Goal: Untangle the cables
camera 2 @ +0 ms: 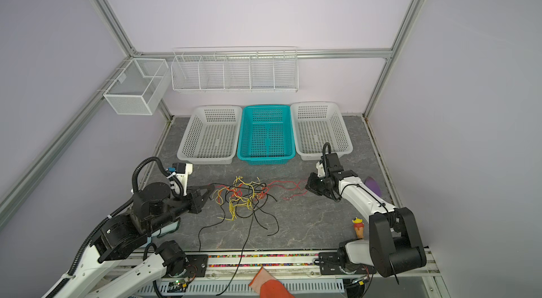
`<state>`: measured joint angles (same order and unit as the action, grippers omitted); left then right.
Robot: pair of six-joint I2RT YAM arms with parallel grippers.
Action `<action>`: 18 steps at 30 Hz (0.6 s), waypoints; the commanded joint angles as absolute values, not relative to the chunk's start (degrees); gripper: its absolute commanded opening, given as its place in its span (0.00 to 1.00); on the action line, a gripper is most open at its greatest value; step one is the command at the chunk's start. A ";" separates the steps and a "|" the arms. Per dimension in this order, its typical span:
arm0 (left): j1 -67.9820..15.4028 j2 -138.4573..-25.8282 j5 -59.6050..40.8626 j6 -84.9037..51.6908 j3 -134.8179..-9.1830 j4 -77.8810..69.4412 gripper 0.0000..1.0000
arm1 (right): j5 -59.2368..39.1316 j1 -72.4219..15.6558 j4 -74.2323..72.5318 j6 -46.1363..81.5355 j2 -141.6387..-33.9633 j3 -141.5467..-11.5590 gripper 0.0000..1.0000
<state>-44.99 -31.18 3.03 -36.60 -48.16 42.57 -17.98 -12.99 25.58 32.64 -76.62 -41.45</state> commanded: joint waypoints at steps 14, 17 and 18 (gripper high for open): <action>-44.38 -42.15 -3.65 -31.86 -53.09 28.34 0.00 | -14.95 -22.96 28.48 26.24 -63.47 -45.72 0.51; -44.38 -42.89 -5.97 -30.79 -54.47 27.54 0.00 | -18.33 -24.91 24.62 25.31 -63.18 -45.66 0.56; -44.38 -42.89 -6.74 -30.55 -54.73 27.15 0.00 | -19.23 -26.21 23.90 24.77 -63.97 -46.23 0.57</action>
<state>-44.62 -43.42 -3.77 -33.08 -51.70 30.94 -16.82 -24.21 26.28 26.83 -63.31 -45.10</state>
